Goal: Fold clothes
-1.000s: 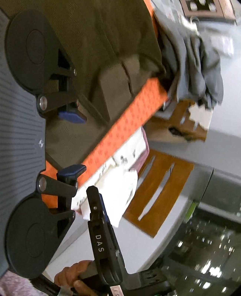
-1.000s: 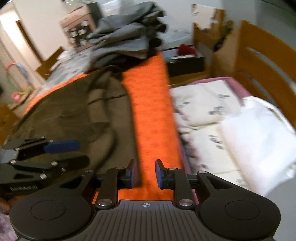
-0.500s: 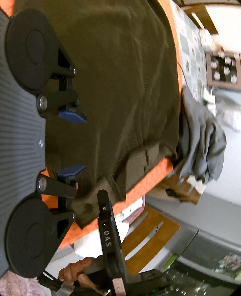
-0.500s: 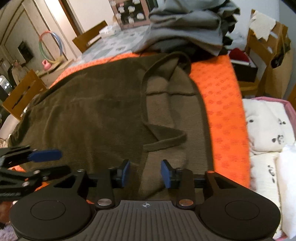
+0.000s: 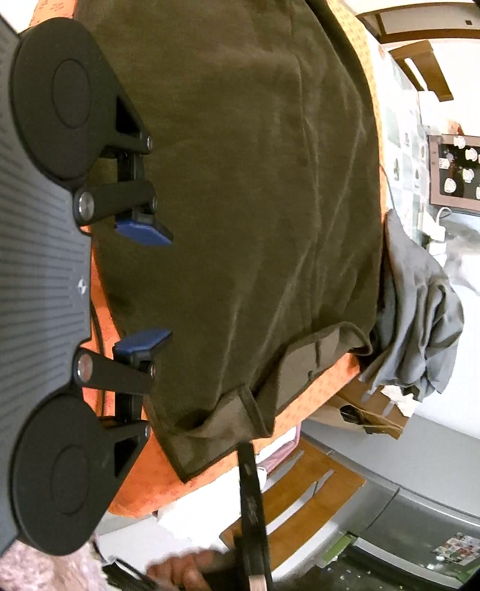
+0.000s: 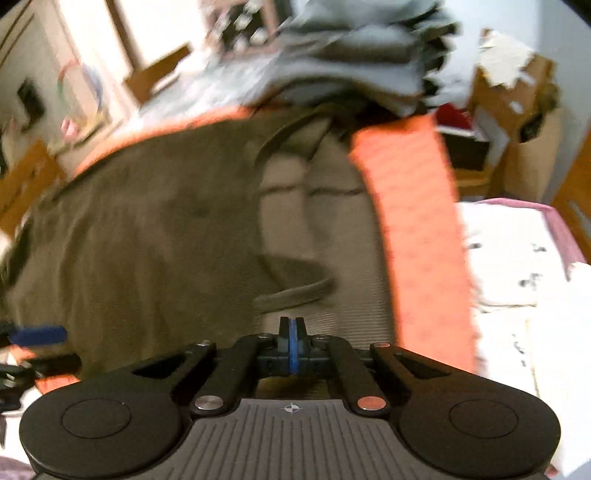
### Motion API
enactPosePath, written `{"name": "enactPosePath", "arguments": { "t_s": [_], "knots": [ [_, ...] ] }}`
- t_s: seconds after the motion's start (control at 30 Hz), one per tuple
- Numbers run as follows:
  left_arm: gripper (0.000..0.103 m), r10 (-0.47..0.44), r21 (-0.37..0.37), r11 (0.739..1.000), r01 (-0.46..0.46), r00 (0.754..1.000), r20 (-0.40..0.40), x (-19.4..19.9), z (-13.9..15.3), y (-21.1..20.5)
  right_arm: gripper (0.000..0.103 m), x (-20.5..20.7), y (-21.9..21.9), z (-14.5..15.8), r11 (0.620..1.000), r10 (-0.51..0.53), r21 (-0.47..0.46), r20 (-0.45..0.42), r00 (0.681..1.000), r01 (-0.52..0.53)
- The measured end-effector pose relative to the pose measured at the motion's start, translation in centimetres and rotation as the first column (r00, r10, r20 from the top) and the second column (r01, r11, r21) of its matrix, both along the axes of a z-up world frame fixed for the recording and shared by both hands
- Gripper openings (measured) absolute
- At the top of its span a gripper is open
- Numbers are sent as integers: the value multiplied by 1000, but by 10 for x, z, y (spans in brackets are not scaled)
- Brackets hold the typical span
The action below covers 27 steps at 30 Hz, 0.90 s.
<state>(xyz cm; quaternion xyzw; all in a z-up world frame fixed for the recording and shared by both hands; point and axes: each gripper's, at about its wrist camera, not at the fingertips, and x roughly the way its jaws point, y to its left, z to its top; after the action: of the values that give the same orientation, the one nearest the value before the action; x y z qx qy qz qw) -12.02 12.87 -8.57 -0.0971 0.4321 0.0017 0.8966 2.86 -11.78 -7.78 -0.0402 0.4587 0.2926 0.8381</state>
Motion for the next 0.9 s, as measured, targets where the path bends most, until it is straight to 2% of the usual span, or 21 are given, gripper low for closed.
{"name": "enactPosePath", "arguments": {
  "t_s": [0.07, 0.17, 0.27, 0.53, 0.6, 0.9],
  "knots": [
    [56, -10, 1, 1000, 10, 1000, -18, 2, -4, -2, 3, -4, -20, 9, 999, -33, 8, 15, 999, 33],
    [56, -36, 17, 999, 36, 999, -37, 4, -10, -6, 3, -8, -42, 11, 998, -62, 6, -15, 998, 62],
    [56, -56, 21, 998, 58, 997, -53, 6, -15, -10, 3, -11, -43, 7, 999, -46, -6, -17, 999, 46],
    [59, -87, 37, 995, 88, 995, -38, 9, -10, -15, 7, -6, 0, 7, 999, 49, 16, 14, 999, -50],
    [60, -90, 43, 995, 91, 995, -31, 8, -7, -14, 13, -4, 9, 5, 998, 62, 14, 11, 998, -62],
    [60, -29, 44, 999, 30, 999, -26, -4, -3, -2, 16, 8, 44, -17, 997, 72, -16, -42, 996, -73]
  ]
}}
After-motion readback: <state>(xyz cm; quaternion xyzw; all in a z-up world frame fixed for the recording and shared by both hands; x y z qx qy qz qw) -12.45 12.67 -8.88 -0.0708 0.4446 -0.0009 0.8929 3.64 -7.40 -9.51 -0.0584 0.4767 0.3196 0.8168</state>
